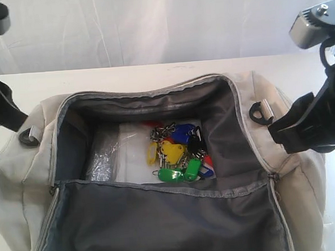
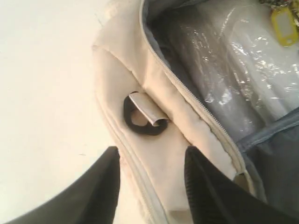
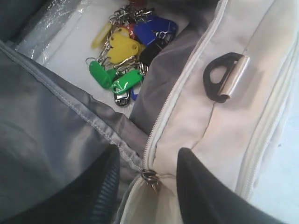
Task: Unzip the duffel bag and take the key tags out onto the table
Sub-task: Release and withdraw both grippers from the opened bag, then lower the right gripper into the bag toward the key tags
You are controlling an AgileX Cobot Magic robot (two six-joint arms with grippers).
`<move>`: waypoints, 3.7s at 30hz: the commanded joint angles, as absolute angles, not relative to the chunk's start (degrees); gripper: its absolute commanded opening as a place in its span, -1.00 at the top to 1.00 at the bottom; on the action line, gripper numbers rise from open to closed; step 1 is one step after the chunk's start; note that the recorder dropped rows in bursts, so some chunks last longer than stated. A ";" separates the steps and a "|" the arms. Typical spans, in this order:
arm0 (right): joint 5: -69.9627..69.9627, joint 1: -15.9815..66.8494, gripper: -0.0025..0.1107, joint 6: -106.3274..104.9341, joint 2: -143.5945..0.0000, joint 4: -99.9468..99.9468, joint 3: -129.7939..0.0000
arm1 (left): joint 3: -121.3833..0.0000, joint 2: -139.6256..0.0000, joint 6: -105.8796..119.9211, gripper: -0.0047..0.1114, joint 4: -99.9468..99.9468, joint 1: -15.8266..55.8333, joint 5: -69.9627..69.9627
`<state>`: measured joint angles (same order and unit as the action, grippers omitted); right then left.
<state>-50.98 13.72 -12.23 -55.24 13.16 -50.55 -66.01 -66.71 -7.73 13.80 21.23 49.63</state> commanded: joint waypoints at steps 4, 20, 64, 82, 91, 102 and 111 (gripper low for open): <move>-51.22 13.97 0.29 -12.99 -54.10 13.41 -50.68 | -67.49 -75.28 23.84 0.03 -31.44 -10.93 55.69; -51.20 13.97 0.29 -12.99 -54.10 13.54 -50.68 | -59.88 -90.60 34.68 -0.33 -43.19 -14.56 50.75; -48.55 13.97 0.29 -12.87 -54.46 12.48 -50.56 | -63.69 -92.36 37.28 0.34 -49.20 -17.49 44.03; -47.79 14.24 0.29 -21.06 -57.70 27.59 -59.48 | -80.96 -76.22 32.48 -0.25 -44.03 -18.13 53.43; -48.25 19.12 0.29 -32.07 -71.63 38.93 -65.80 | -79.34 -66.56 30.19 0.11 -41.54 -17.99 63.53; -46.90 30.82 0.52 -28.08 -102.76 31.51 -84.66 | -44.89 -43.70 41.78 0.92 -47.01 -17.68 51.65; -50.72 30.04 -0.09 -0.45 -115.98 -3.64 -89.56 | -38.46 -43.39 43.72 0.92 -47.43 -11.85 47.80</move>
<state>-49.24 30.84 -6.01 -116.26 4.52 -88.88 -38.71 -43.71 43.39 -45.72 -12.19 47.46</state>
